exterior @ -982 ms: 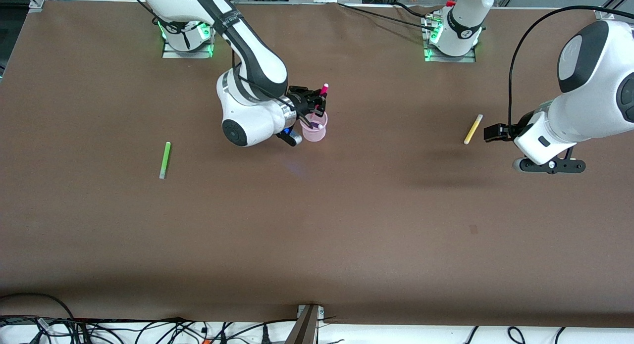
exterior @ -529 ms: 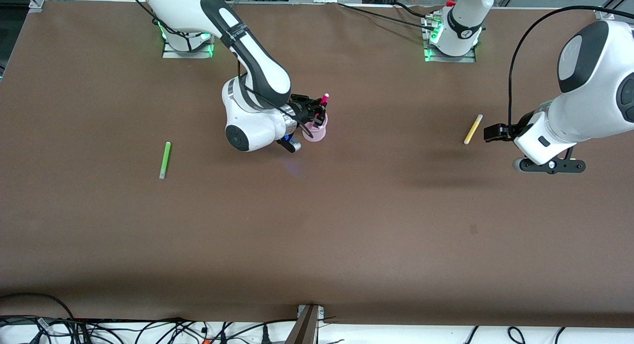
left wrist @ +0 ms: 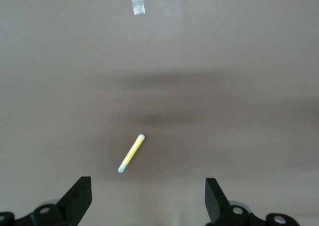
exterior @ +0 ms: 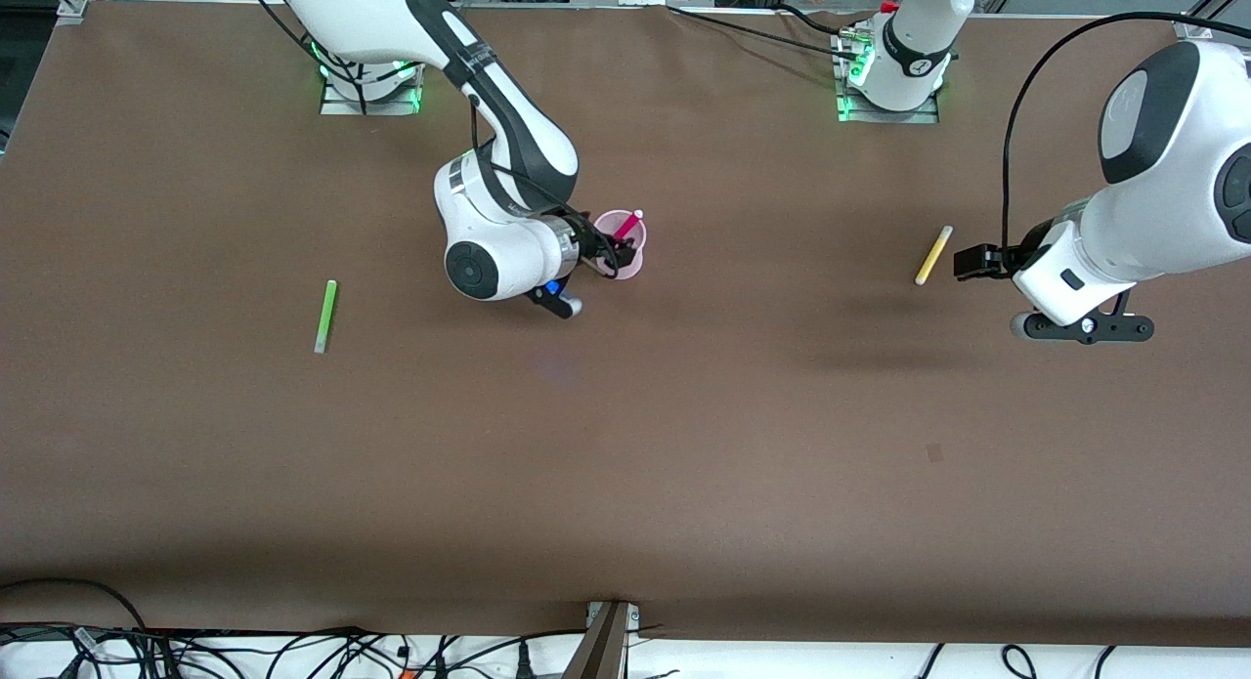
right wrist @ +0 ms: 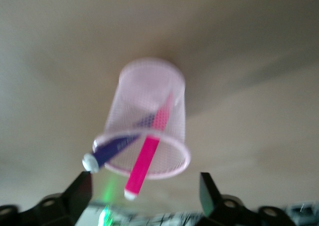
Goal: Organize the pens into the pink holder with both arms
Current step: 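Withdraw the right gripper from the cup toward the green marker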
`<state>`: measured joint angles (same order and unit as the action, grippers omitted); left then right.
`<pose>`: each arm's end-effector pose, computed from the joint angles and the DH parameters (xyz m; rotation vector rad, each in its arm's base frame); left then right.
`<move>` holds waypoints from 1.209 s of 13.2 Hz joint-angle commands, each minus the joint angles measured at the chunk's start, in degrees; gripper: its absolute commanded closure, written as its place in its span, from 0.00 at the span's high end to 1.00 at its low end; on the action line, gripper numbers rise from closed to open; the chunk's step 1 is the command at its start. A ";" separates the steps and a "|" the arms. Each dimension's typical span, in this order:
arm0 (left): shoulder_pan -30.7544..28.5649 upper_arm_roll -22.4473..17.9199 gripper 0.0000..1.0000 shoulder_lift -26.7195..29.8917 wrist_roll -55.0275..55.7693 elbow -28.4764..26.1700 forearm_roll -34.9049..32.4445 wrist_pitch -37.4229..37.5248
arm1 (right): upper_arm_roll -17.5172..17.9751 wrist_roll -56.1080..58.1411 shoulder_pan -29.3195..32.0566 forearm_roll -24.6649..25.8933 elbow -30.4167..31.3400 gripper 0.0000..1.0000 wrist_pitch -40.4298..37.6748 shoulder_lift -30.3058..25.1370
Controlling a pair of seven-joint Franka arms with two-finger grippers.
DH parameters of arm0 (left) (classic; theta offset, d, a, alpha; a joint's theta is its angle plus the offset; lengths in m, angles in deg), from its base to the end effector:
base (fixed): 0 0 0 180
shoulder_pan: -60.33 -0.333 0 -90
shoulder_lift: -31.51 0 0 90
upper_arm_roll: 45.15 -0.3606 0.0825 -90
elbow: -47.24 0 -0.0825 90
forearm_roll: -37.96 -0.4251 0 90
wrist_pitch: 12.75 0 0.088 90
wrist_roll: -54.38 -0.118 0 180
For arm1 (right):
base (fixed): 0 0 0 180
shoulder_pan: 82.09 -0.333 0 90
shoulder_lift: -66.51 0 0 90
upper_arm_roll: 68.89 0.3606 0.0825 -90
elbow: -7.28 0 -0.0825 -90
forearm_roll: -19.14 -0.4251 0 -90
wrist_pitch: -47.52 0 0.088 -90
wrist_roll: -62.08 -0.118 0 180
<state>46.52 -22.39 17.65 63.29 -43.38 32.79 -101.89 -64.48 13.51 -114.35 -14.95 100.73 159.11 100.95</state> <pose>0.6464 -0.0673 0.5104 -3.0832 0.0182 0.3814 0.5542 0.4585 0.2632 -2.7004 0.7203 0.8434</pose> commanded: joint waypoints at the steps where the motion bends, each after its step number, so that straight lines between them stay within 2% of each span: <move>1: 0.27 0.00 1.00 0.07 0.59 0.19 1.39 0.29 | -4.39 0.66 0.00 6.30 -2.20 1.00 -0.86 -3.40; 4: 0.27 0.00 1.00 0.07 0.76 0.19 1.39 0.29 | -13.09 4.09 0.00 6.58 -6.85 1.00 -8.73 -5.26; 5: 0.27 0.00 1.00 0.07 0.68 0.19 1.39 0.29 | -14.85 6.36 -0.17 7.62 -7.74 1.00 -11.64 -6.30; 7: 0.27 0.00 1.00 0.07 0.76 0.19 1.39 0.29 | -15.49 10.14 -0.09 15.33 -6.79 1.00 -12.72 -11.03; 11: 0.27 0.00 1.00 0.07 0.76 0.19 1.39 0.29 | -24.08 24.71 -0.09 17.03 -5.99 1.00 -21.31 -19.04; 14: 0.27 0.00 1.00 -0.02 0.85 0.19 1.39 0.29 | -26.56 34.22 -0.09 24.92 -1.70 1.00 -23.09 -26.15; 16: 0.36 0.00 1.00 -0.02 0.85 0.19 1.48 0.29 | -27.70 35.65 -0.09 27.31 0.24 1.00 -23.09 -29.07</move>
<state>46.80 -22.39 17.49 63.58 -43.38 32.79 -101.89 -91.71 47.48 -113.62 9.85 96.76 135.61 76.18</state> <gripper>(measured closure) 0.000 0.000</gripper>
